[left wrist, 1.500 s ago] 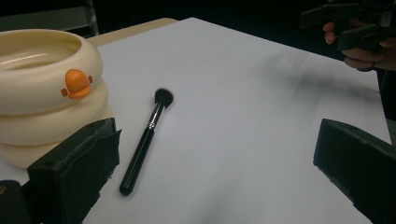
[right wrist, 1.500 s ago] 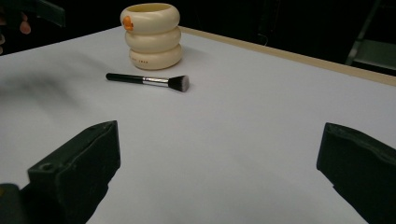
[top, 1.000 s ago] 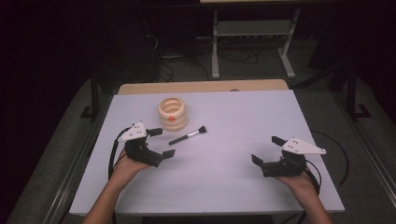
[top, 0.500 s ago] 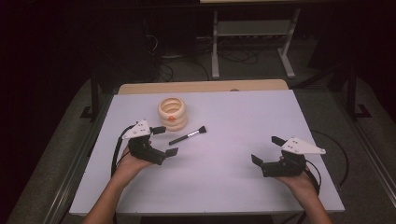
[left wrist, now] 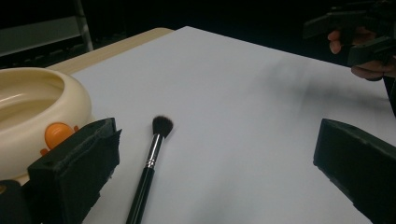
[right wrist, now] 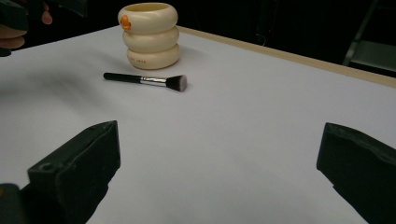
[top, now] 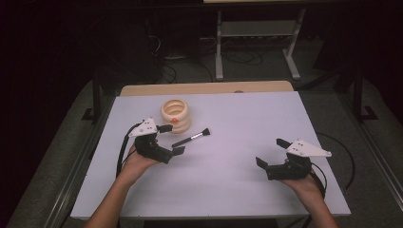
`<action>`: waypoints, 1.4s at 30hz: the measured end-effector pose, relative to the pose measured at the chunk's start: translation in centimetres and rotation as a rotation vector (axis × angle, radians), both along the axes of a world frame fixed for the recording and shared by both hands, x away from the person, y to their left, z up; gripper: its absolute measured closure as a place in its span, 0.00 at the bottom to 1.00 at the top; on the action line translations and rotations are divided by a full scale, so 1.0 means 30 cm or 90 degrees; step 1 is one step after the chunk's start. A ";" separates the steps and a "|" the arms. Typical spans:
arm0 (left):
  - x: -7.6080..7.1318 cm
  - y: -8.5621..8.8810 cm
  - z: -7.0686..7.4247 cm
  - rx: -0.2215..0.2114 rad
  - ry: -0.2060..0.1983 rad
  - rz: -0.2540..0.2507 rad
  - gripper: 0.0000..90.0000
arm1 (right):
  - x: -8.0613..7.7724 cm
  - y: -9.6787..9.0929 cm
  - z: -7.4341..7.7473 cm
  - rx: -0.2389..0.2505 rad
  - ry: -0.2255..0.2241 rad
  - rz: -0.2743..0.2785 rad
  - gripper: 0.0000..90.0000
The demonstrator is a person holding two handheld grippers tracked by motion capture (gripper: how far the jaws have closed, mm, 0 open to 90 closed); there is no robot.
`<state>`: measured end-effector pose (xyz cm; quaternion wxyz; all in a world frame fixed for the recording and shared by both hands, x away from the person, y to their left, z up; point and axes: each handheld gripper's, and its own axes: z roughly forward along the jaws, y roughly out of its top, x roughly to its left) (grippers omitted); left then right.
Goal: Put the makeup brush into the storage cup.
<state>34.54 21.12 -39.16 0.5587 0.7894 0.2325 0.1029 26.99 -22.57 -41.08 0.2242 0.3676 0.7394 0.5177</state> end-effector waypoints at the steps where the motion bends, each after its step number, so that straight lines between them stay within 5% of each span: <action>1: 0.006 -0.004 0.001 -0.004 -0.001 -0.003 0.00 | 0.000 0.000 -0.001 -0.002 0.000 0.000 0.00; 42: 0.107 -0.114 -0.004 -0.008 -0.010 -0.026 0.07 | 0.001 -0.005 -0.001 -0.006 -0.004 -0.001 0.00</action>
